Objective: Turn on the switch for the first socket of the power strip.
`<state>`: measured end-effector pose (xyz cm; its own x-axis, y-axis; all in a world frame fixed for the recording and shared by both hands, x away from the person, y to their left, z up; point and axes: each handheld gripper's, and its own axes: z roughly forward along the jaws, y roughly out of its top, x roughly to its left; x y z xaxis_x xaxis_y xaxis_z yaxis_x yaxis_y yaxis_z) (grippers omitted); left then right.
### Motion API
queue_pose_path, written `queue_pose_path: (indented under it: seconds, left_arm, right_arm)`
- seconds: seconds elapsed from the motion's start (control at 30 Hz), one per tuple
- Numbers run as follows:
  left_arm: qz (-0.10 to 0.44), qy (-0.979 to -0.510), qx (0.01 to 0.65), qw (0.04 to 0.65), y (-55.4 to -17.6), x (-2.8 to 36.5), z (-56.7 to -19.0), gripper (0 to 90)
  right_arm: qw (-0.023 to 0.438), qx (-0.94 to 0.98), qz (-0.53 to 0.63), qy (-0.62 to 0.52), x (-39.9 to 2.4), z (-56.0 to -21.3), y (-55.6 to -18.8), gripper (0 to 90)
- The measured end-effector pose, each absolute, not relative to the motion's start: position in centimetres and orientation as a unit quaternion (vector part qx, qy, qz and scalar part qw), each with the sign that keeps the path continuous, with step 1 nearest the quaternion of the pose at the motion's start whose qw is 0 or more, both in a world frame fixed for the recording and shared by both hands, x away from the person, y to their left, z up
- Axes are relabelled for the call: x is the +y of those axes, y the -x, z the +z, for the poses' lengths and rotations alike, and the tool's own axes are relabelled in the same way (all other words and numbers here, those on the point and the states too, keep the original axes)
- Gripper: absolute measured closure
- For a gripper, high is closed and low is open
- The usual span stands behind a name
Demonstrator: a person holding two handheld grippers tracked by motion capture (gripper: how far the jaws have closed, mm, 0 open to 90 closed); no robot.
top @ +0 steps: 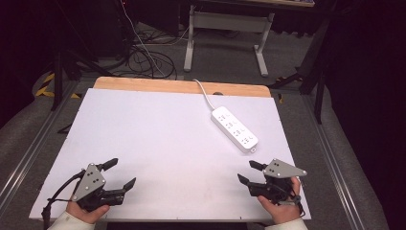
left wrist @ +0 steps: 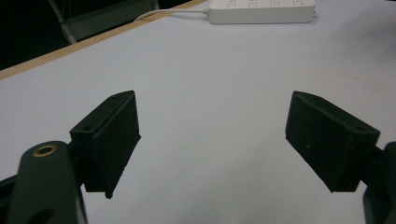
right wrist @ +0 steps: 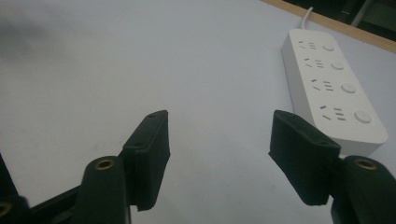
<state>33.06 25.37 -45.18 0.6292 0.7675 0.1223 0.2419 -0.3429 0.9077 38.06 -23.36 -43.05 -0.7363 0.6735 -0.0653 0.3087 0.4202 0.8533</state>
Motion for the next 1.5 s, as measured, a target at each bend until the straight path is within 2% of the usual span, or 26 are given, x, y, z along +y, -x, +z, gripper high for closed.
queue_pose_path:
  seconds: [0.43,1.5]
  left_arm:
    - [0.278,-0.773,0.327,0.467,-33.1,25.3,-45.2,18.2]
    - [0.277,-0.775,0.331,0.462,-33.1,25.4,-45.3,18.2]
  right_arm:
    - [0.19,0.819,0.45,-0.303,-22.8,-40.2,-40.2,44.9]
    - [0.208,0.823,0.426,-0.312,-20.4,-35.8,-46.7,55.1]
